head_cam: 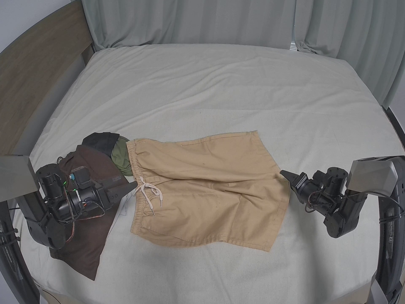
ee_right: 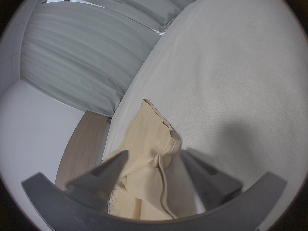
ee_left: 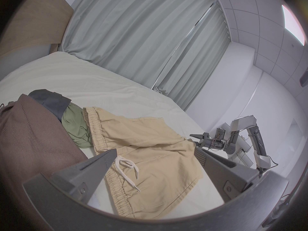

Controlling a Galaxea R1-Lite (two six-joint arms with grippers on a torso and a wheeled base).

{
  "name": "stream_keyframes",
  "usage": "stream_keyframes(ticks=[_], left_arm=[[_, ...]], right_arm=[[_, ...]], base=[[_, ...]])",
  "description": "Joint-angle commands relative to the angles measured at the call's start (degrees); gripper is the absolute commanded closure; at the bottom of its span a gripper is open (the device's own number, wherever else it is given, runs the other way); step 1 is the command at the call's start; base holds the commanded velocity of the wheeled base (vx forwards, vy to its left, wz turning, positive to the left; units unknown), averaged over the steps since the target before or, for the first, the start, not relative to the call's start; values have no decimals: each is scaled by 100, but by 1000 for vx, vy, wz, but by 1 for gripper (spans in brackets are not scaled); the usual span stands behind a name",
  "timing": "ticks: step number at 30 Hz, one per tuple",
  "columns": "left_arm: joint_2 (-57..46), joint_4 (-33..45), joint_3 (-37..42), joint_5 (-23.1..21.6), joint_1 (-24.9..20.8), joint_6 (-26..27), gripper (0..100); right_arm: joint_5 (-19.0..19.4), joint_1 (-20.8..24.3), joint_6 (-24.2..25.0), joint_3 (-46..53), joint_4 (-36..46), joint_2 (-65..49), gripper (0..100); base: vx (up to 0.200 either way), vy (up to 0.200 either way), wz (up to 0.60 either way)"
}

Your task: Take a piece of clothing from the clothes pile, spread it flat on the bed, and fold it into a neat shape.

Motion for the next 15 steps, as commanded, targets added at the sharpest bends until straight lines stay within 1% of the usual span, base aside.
stream_keyframes(ticks=[1, 4, 8, 9, 10, 11, 12, 13, 14, 15], left_arm=[[9, -4, -7, 0, 2, -1, 0], [9, -4, -7, 0, 2, -1, 0], [9, -4, 2, 0, 2, -1, 0], [9, -4, 2, 0, 2, -1, 0], [9, -4, 2, 0, 2, -1, 0], [9, -4, -7, 0, 2, -1, 0], [18, -4, -16, 0, 2, -1, 0], [18, -4, -24, 0, 2, -1, 0], [18, -4, -24, 0, 2, -1, 0], [18, -4, -24, 0, 2, -1, 0]], right_arm=[[4, -12, -202, 264, 7, -351, 0], [136, 6, -439, 686, 25, -632, 0], [672, 67, -817, 1389, 25, -764, 0], [707, 76, -861, 1442, 25, -764, 0], [918, 111, -1098, 1706, 25, -755, 0], [953, 120, -1142, 1758, 25, -755, 0], [1147, 164, -1406, 2004, 25, -755, 0], [1164, 173, -1432, 2022, 25, -755, 0], [1296, 234, -1678, 2215, 25, -729, 0], [1314, 234, -1722, 2242, 25, -720, 0]], base=[[0, 0, 0], [0, 0, 0], [0, 0, 0], [0, 0, 0], [0, 0, 0], [0, 0, 0], [0, 0, 0], [0, 0, 0], [0, 0, 0], [0, 0, 0]])
